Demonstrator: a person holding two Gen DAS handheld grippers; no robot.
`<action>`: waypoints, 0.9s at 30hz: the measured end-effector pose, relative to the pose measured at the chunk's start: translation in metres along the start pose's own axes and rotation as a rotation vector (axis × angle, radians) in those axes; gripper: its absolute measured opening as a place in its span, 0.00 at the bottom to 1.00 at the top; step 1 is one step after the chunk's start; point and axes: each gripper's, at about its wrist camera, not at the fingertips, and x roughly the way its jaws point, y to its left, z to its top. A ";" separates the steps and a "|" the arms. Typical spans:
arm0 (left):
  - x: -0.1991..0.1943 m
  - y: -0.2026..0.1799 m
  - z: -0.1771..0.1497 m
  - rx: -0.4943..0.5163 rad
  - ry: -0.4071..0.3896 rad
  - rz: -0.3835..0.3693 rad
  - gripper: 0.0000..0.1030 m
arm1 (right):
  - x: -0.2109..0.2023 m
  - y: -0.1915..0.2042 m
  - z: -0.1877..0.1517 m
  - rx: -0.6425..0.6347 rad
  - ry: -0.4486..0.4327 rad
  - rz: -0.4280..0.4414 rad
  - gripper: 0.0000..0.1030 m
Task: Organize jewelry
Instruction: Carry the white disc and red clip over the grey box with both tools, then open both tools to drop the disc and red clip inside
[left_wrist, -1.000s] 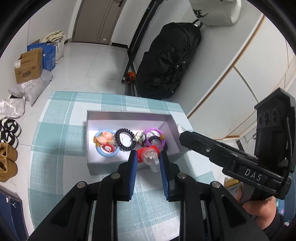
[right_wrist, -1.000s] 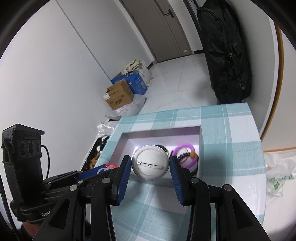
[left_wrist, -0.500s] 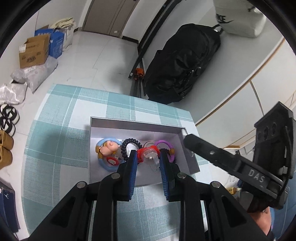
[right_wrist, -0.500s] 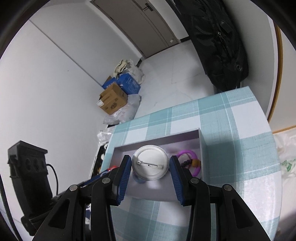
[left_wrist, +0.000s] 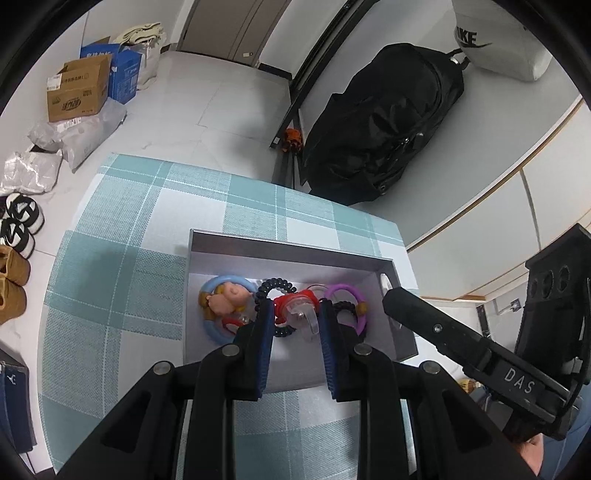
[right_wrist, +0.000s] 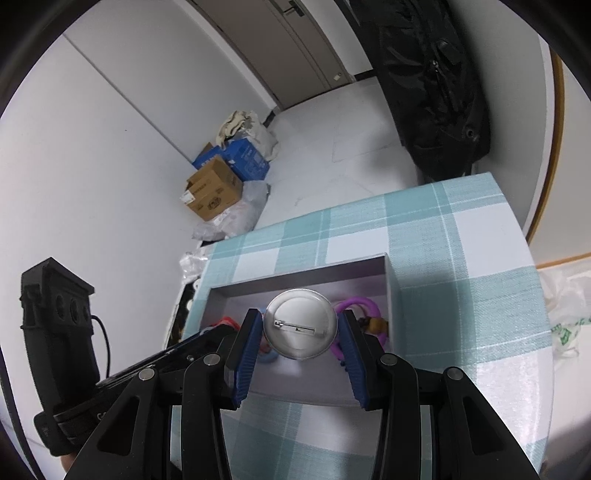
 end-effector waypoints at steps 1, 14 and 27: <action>0.001 -0.001 0.000 0.006 -0.002 0.004 0.18 | 0.001 0.000 0.000 0.004 0.005 0.005 0.40; 0.011 -0.005 0.002 0.023 -0.002 0.015 0.18 | 0.001 0.003 0.000 -0.028 0.004 -0.013 0.40; -0.004 0.000 0.005 -0.023 -0.036 0.022 0.63 | -0.029 -0.002 0.007 -0.089 -0.097 0.014 0.75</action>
